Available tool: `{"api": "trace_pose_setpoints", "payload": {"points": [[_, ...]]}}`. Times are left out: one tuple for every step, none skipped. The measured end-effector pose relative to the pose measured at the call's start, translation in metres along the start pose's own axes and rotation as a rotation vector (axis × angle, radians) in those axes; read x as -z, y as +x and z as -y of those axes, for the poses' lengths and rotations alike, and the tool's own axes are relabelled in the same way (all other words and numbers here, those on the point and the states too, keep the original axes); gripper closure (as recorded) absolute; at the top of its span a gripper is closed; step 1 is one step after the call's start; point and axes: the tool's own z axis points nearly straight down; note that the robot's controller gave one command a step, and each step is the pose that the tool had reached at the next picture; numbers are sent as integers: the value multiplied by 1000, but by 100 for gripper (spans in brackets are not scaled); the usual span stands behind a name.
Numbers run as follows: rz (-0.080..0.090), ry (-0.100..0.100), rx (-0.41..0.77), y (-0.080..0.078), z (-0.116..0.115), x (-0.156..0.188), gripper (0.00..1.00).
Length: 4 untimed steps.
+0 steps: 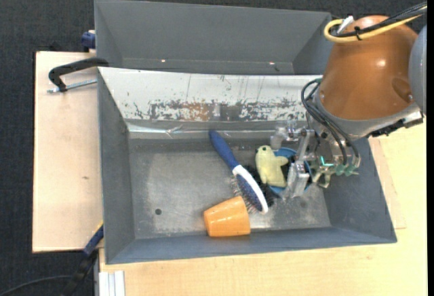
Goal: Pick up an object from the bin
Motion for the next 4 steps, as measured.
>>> {"api": "trace_pose_setpoints", "payload": {"points": [[27,-1,-129,-60,46,-158,0],[39,-8,-198,-25,61,-166,0],[28,-2,-198,-30,60,-162,0],[35,-3,-399,-18,56,-167,0]]}}
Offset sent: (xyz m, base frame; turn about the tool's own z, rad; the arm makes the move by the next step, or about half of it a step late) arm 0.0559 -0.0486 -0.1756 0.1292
